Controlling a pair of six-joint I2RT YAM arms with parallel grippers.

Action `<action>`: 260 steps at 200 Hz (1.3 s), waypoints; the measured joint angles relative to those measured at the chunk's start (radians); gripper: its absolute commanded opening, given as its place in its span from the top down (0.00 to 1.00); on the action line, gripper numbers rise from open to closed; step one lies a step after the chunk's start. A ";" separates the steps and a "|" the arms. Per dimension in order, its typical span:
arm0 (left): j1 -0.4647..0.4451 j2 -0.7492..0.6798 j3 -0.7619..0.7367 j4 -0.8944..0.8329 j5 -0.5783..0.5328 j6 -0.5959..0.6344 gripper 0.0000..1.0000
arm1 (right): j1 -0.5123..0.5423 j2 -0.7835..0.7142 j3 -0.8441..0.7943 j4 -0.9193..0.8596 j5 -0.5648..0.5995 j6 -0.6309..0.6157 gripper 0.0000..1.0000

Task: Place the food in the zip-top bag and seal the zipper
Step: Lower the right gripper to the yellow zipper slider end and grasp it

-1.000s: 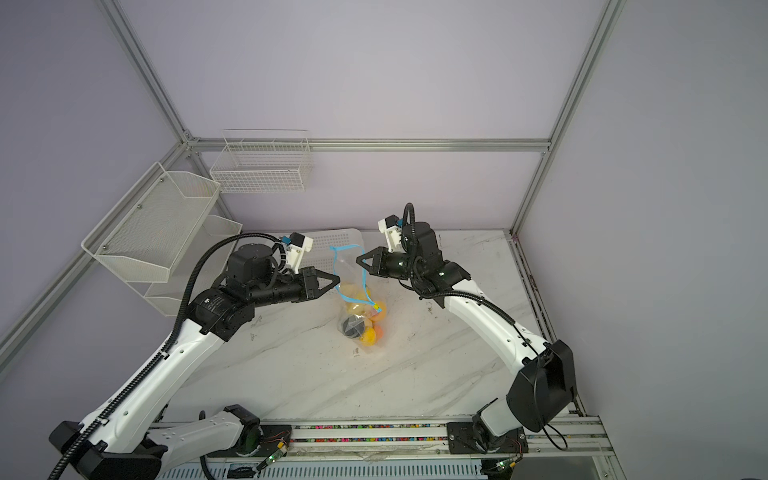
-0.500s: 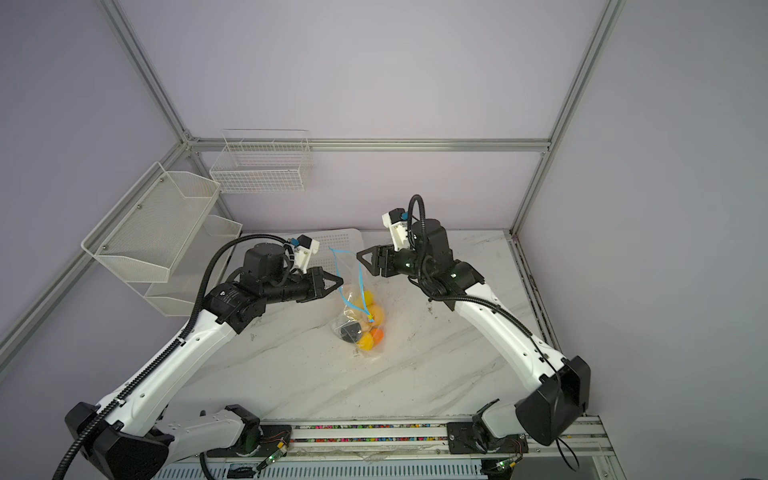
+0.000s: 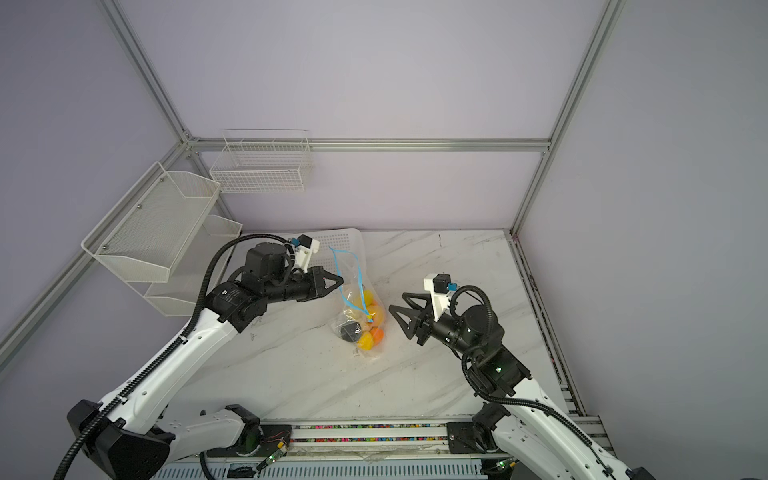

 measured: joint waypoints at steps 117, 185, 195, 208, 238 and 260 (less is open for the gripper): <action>0.000 0.000 0.000 0.001 -0.013 -0.016 1.00 | 0.232 0.352 -0.115 0.457 0.199 -0.036 0.38; 0.000 0.000 0.000 0.001 -0.014 -0.016 1.00 | 0.243 0.478 -0.116 0.601 0.211 -0.042 0.59; 0.000 0.000 0.000 0.001 -0.014 -0.016 1.00 | 0.246 0.488 -0.116 0.613 0.211 -0.043 0.62; 0.000 0.000 0.000 0.001 -0.014 -0.016 1.00 | 0.248 0.498 -0.115 0.624 0.210 -0.043 0.65; 0.000 -0.002 0.000 0.001 -0.015 -0.016 1.00 | 0.251 0.507 -0.112 0.632 0.211 -0.043 0.73; 0.000 -0.004 0.000 0.000 -0.018 -0.015 1.00 | 0.251 0.502 -0.105 0.630 0.213 -0.047 0.77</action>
